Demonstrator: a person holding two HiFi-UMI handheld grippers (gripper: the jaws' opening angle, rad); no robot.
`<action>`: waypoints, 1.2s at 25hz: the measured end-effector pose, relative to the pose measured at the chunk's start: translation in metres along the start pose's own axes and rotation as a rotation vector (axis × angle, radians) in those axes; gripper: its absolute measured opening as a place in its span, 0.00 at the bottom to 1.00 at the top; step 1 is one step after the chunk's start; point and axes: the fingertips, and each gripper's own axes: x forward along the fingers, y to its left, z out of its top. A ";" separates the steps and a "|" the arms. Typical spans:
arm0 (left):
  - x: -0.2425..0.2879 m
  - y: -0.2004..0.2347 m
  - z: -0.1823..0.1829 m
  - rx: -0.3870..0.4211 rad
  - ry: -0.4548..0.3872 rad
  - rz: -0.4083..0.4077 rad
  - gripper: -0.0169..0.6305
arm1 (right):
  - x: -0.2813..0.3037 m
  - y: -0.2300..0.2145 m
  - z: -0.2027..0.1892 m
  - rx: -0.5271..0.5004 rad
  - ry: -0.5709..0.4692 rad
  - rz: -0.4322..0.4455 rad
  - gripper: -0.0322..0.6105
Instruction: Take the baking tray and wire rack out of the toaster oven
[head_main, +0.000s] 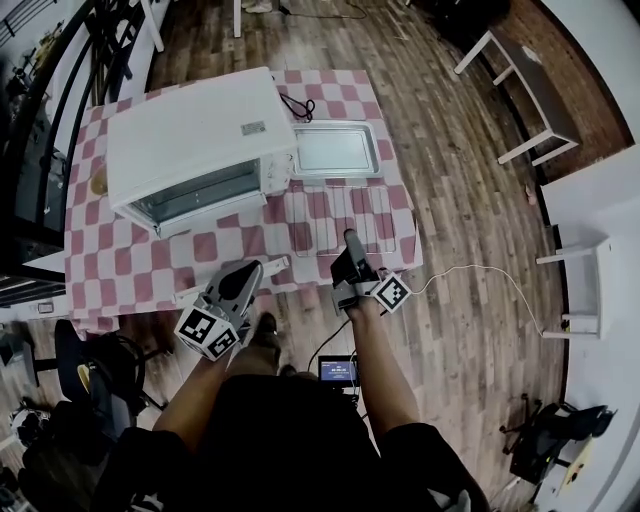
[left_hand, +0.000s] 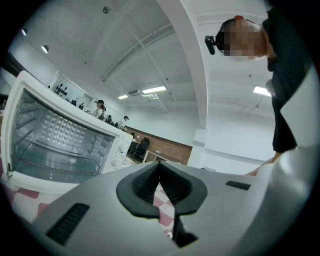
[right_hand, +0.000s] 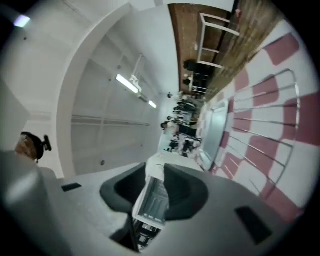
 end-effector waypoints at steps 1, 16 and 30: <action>-0.004 -0.005 0.002 0.015 -0.007 0.000 0.01 | -0.003 0.021 0.002 -0.040 -0.009 0.066 0.18; -0.096 -0.142 0.024 0.161 -0.112 -0.015 0.01 | -0.133 0.245 -0.046 -0.957 0.066 0.322 0.09; -0.249 -0.176 0.021 0.258 -0.122 0.160 0.01 | -0.227 0.293 -0.140 -1.262 0.115 0.250 0.10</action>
